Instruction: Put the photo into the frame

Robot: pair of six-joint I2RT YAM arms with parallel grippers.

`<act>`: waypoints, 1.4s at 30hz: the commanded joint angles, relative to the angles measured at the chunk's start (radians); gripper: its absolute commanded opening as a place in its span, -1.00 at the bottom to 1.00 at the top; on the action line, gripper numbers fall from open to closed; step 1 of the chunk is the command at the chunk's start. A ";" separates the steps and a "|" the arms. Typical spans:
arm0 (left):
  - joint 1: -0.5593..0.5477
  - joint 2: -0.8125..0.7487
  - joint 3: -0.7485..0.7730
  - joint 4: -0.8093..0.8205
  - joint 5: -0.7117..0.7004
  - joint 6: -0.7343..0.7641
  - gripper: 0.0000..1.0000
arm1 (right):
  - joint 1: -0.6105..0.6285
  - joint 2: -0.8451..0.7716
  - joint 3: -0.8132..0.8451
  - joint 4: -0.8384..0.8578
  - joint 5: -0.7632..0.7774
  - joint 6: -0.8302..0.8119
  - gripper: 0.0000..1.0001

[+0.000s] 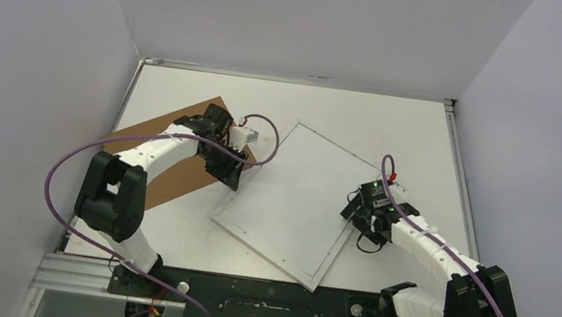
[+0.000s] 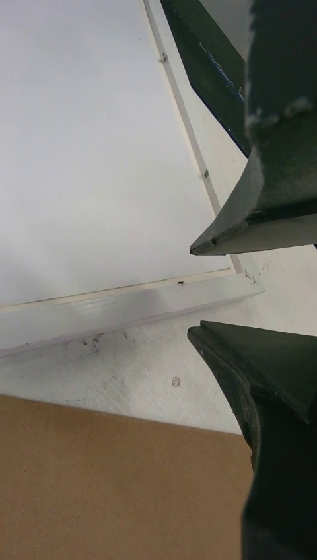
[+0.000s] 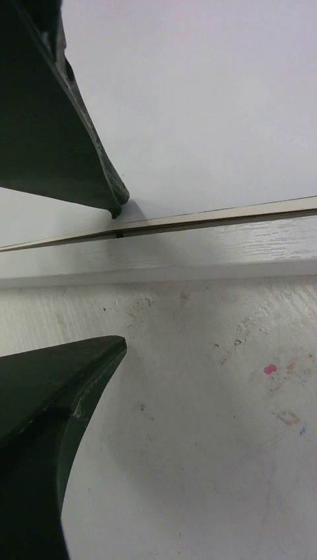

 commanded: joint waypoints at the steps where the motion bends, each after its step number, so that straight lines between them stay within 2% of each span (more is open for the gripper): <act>1: 0.003 -0.032 0.037 -0.012 0.037 0.010 -0.19 | 0.001 0.015 -0.030 -0.029 0.022 0.008 0.39; 10: 0.008 -0.034 0.082 -0.038 0.045 0.015 -0.19 | 0.000 0.082 -0.033 -0.022 0.034 0.009 0.33; 14: 0.009 -0.029 0.101 -0.044 0.047 0.016 -0.19 | 0.000 0.091 -0.031 -0.021 0.034 0.005 0.16; 19: 0.009 -0.022 0.097 -0.045 0.041 0.018 -0.19 | 0.000 0.051 0.019 -0.041 0.035 -0.004 0.19; 27: 0.013 -0.020 0.080 -0.038 0.031 0.021 -0.20 | 0.000 0.028 0.125 -0.056 0.021 -0.062 0.01; 38: 0.037 -0.023 0.071 -0.035 0.028 0.027 -0.20 | 0.000 0.067 0.102 -0.037 -0.026 -0.071 0.00; 40: 0.037 -0.022 0.069 -0.033 0.026 0.027 -0.20 | -0.001 0.066 0.094 -0.033 -0.032 -0.069 -0.09; 42: 0.037 -0.020 0.068 -0.031 0.024 0.026 -0.20 | -0.002 0.064 0.086 -0.025 -0.041 -0.070 -0.26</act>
